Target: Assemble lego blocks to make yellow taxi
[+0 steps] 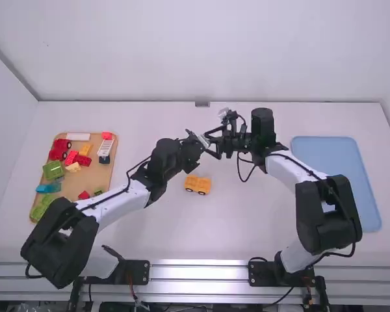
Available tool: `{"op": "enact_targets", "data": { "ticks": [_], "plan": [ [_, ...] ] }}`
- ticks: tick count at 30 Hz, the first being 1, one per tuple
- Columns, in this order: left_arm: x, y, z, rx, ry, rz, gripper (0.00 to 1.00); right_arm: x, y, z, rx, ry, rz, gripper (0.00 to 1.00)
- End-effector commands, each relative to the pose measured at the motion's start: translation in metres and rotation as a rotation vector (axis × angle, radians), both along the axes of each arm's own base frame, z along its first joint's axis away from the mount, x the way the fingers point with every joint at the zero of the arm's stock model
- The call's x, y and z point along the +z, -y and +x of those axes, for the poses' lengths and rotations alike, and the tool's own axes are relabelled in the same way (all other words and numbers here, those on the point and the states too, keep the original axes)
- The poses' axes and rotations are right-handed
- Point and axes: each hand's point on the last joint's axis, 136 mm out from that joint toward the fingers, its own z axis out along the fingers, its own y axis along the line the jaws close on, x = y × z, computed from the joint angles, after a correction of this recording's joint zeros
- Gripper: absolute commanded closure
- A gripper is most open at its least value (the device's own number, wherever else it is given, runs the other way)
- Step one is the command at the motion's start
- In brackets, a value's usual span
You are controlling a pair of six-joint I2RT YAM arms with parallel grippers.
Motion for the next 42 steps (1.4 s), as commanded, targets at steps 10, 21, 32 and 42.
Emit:
{"op": "enact_targets", "data": {
  "ticks": [10,21,32,42],
  "plan": [
    [0.005,0.016,-0.005,-0.085,0.022,-0.039,0.98,-0.007,-0.005,0.002,-0.052,0.037,-0.070,0.32],
    [0.006,0.016,-0.004,-0.081,0.034,-0.031,0.98,-0.012,-0.007,-0.003,-0.038,0.017,-0.085,0.71],
    [0.006,0.010,-0.001,-0.034,-0.034,-0.109,0.01,-0.007,0.004,0.007,-0.061,0.054,-0.080,0.79],
    [0.041,0.005,-0.043,-0.471,-0.255,-0.248,0.01,0.024,0.020,0.003,0.116,0.335,-0.193,0.79]
  ]
}}
